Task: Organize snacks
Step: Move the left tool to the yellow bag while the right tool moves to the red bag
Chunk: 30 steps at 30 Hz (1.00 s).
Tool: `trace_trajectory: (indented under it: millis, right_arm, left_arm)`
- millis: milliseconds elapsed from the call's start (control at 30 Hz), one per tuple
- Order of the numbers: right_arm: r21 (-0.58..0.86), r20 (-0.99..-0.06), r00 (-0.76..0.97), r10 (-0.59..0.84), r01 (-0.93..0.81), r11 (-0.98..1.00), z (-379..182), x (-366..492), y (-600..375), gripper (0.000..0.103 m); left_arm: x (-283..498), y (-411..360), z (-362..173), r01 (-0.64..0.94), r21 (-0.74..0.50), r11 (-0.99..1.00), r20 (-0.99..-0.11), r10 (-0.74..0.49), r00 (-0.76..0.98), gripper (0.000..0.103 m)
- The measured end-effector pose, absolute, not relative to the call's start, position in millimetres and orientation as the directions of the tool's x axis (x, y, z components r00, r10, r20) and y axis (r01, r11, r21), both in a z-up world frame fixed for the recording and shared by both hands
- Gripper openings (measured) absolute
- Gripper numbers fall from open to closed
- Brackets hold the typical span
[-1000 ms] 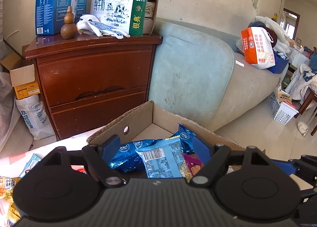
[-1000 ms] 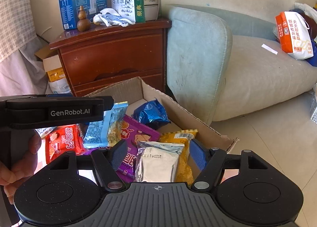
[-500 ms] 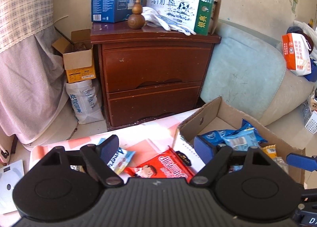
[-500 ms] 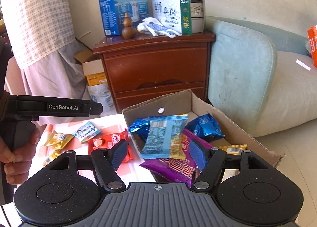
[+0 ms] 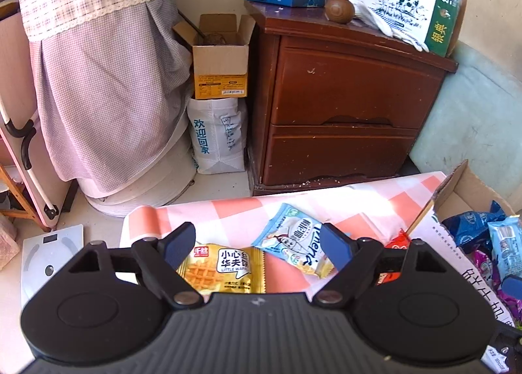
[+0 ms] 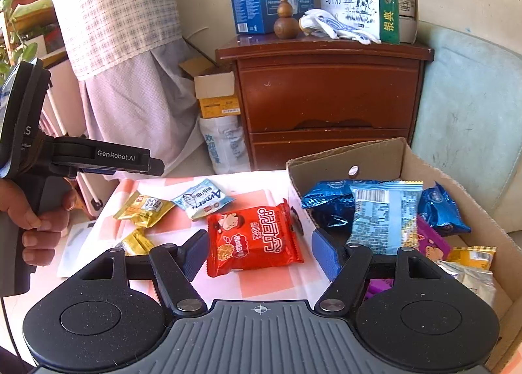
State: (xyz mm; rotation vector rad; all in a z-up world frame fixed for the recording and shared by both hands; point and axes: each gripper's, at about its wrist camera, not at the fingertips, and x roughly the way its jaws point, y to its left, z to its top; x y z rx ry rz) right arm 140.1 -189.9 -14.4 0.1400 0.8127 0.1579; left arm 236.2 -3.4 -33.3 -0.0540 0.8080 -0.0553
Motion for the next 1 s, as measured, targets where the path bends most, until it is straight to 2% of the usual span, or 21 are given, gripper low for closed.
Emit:
trace_trajectory:
  millis: [267,400,767,1000]
  right_arm:
    - [0.154,-0.738,0.643,0.204,-0.134,0.979,-47.1,159.9,-164.8,0.07]
    - [0.128,-0.745,0.643,0.179,-0.125,0.984,-57.7,167.7,-157.3,0.07]
    - [0.097,-0.783,0.604,0.149,-0.118,0.988,-86.1,187.9,-146.6,0.07]
    - [0.246,-0.806,0.505,0.31,-0.191,0.95,-89.9,185.2,-144.0,0.07]
  left_arm:
    - [252.7,22.2,-67.8,-0.067,-0.094,0.993,-0.769,-0.03,0.638,0.083]
    - [254.8,18.8,-76.4,-0.029,-0.098,0.995,-0.774,-0.059,0.63,0.083]
    - [260.8,13.7,-96.7,-0.022,-0.051,0.998,-0.79,-0.026,0.613,0.082]
    - [260.6,17.5,-102.7,-0.012,-0.055,0.998,-0.803,-0.037,0.595,0.067]
